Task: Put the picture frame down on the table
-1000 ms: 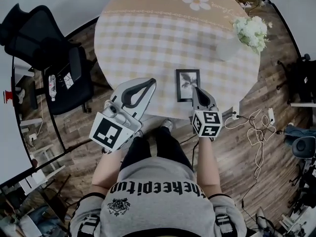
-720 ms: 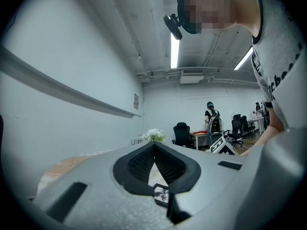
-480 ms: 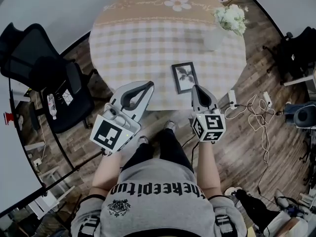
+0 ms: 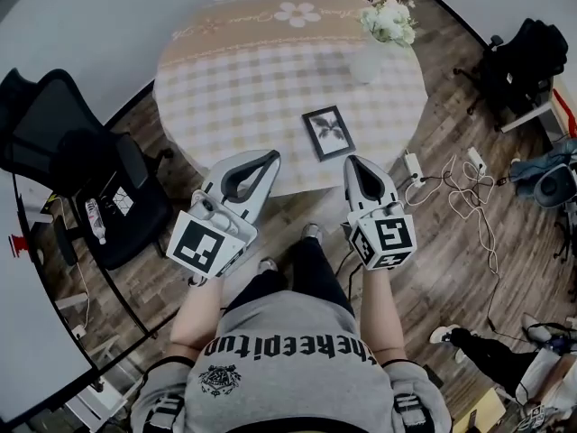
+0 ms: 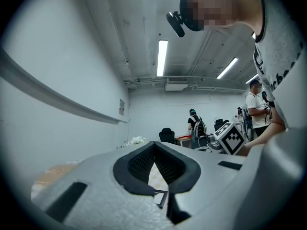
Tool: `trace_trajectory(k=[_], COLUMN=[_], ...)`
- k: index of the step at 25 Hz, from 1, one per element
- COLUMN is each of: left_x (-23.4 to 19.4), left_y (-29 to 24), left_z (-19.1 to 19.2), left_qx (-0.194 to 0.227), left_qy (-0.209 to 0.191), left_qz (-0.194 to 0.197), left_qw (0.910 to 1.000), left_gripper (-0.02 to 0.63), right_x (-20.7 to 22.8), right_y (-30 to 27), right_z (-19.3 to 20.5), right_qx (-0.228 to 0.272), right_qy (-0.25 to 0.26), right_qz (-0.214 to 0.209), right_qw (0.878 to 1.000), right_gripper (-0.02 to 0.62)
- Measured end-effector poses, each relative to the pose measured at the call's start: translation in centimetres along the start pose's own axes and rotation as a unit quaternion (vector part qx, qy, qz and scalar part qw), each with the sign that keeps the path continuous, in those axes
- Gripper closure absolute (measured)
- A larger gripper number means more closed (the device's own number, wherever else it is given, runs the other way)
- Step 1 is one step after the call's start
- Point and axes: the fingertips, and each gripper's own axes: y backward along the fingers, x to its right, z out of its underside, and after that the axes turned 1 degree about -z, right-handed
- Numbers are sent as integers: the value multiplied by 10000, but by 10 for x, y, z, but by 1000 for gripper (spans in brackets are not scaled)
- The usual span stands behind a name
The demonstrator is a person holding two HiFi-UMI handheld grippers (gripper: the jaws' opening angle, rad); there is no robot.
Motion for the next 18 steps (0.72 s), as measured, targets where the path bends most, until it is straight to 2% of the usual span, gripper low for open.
trace_trajectory(k=[7,18], left_x=[20,42], left_y=[15,49], left_z=[-14,-29], left_qx=[189,343], left_qy=[-56,-28], left_qz=[302,470], left_qw=[9994,9983], left_gripper=[591,591], right_x=[-24,-64], right_y=[36,77], right_z=[-30,-53], right_qx=[441,866], right_qy=[82,290], right_qz=[127,153], right_qw=[9989,9957], right_gripper=[590,589])
